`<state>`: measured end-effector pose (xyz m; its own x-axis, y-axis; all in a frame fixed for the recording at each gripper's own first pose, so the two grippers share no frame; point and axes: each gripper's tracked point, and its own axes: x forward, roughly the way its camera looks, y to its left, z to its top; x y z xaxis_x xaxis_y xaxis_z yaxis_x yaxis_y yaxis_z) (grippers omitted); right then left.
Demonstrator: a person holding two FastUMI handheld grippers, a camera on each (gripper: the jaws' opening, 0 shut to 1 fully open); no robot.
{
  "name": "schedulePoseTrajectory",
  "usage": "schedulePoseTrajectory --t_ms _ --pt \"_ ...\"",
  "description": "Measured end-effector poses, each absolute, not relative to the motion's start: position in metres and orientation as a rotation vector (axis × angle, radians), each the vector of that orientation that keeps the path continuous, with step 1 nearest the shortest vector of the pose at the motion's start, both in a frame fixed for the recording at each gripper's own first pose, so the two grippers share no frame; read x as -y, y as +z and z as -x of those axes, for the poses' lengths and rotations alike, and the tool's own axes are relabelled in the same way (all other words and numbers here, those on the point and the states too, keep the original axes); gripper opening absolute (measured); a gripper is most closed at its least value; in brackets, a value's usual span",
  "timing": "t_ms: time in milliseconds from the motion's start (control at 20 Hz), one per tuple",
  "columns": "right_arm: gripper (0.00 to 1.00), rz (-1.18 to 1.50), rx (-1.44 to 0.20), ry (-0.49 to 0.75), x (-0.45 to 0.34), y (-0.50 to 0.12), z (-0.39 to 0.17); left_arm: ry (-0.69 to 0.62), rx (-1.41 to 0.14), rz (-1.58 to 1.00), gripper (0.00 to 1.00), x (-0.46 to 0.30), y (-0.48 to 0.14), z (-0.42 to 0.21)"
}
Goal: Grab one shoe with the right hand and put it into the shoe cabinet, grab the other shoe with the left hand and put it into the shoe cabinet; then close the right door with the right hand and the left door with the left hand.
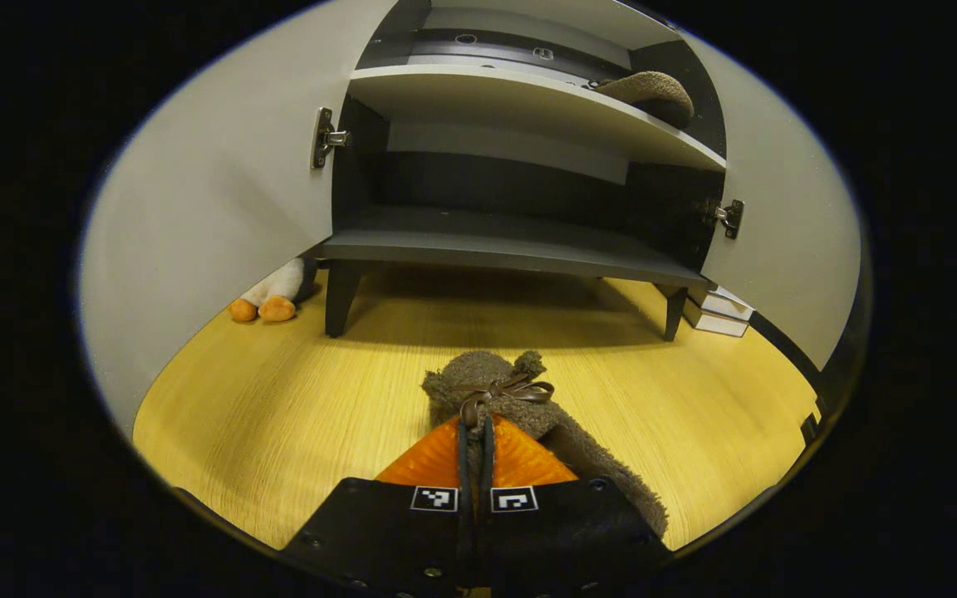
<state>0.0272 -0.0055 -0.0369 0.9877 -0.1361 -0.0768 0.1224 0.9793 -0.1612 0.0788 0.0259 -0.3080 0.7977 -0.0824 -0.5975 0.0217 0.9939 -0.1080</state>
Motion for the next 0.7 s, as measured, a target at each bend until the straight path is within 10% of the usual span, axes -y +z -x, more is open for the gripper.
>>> schedulePoseTrajectory --t_ms 700 --pt "1.0 0.134 -0.082 -0.079 -0.01 -0.04 -0.036 -0.16 -0.266 0.114 0.0 0.001 -0.109 -0.091"
